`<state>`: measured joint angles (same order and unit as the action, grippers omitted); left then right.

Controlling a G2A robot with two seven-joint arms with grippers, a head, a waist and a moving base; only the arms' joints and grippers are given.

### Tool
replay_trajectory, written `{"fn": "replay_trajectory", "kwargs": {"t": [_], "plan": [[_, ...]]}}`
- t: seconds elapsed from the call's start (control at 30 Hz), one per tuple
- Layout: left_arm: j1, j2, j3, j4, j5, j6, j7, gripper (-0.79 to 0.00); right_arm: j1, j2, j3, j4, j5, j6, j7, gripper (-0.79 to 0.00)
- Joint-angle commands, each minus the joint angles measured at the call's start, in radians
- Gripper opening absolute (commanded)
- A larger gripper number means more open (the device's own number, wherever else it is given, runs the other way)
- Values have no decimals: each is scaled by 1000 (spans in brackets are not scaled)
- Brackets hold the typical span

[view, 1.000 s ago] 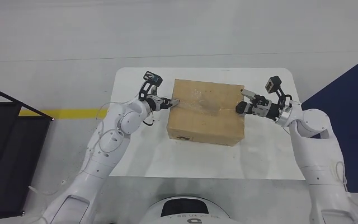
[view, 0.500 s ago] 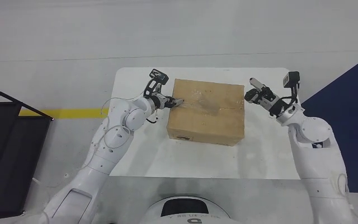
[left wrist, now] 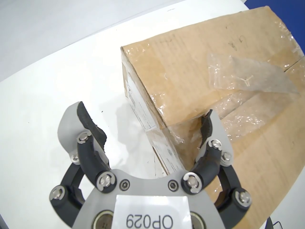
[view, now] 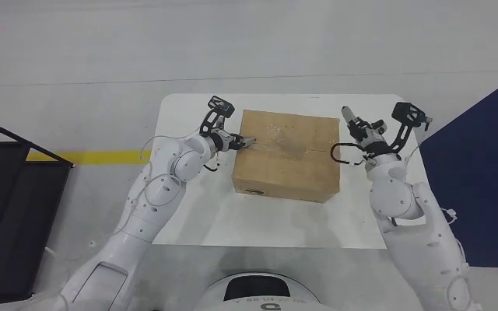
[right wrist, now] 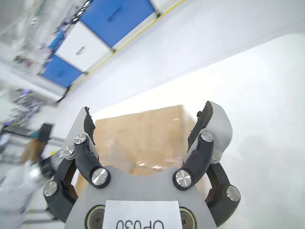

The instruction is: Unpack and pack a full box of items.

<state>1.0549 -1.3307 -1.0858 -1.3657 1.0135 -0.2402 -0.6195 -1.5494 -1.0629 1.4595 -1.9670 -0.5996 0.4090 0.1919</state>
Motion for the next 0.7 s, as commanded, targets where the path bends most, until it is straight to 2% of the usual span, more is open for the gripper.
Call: {"fn": "replay_trajectory", "kwargs": {"t": [0.0,0.03,0.1,0.2,0.3,0.37,0.47,0.57,0.67], "plan": [[0,0,0,0,0,0,0,0,0,0,2,1,105,-146,47,0],[0,0,0,0,0,0,0,0,0,0,2,1,105,-146,47,0],[0,0,0,0,0,0,0,0,15,3,-3,31,5,-71,78,0],[0,0,0,0,0,0,0,0,34,8,-117,-15,-302,-30,136,0],[0,0,0,0,0,0,0,0,49,13,-216,-25,-571,-68,235,0],[0,0,0,0,0,0,0,0,59,16,-278,-31,-725,-139,310,0],[0,0,0,0,0,0,0,0,78,13,-333,-34,-829,-183,397,0],[0,0,0,0,0,0,0,0,98,7,-354,-33,-816,-234,432,0],[0,0,0,0,0,0,0,0,109,1,-373,-20,-854,-234,475,0]]}}
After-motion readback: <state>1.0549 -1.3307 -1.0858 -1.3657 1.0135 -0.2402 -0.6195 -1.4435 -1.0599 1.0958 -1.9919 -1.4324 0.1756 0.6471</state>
